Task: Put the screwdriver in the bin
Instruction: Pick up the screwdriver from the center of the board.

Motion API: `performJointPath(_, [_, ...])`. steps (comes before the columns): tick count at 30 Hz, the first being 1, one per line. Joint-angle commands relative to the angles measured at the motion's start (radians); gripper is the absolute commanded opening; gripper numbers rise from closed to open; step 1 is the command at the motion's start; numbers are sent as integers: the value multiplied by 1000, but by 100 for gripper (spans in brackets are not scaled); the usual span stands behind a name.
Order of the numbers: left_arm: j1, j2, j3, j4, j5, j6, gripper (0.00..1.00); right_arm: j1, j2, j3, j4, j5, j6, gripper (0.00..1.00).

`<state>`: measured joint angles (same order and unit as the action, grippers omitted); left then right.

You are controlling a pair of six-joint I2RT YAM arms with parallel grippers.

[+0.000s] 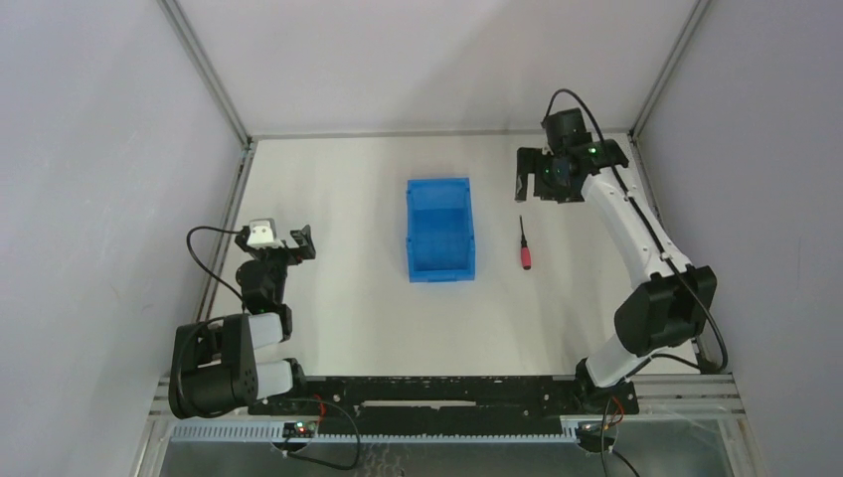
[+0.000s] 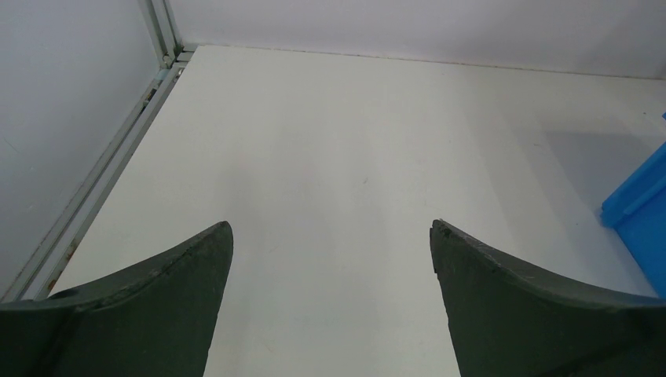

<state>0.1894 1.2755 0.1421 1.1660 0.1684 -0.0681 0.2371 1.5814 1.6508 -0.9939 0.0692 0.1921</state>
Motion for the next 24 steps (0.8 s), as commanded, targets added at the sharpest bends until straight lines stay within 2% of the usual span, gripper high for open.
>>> performJointPath(1, [6, -5, -17, 45, 9, 16, 100, -5, 37, -89, 61, -3, 30, 95])
performJointPath(9, [7, -6, -17, 45, 8, 16, 100, -6, 109, -229, 144, -12, 48, 90])
performJointPath(24, [7, -6, -17, 45, 8, 15, 100, 0, 272, -282, 202, -1, 85, 73])
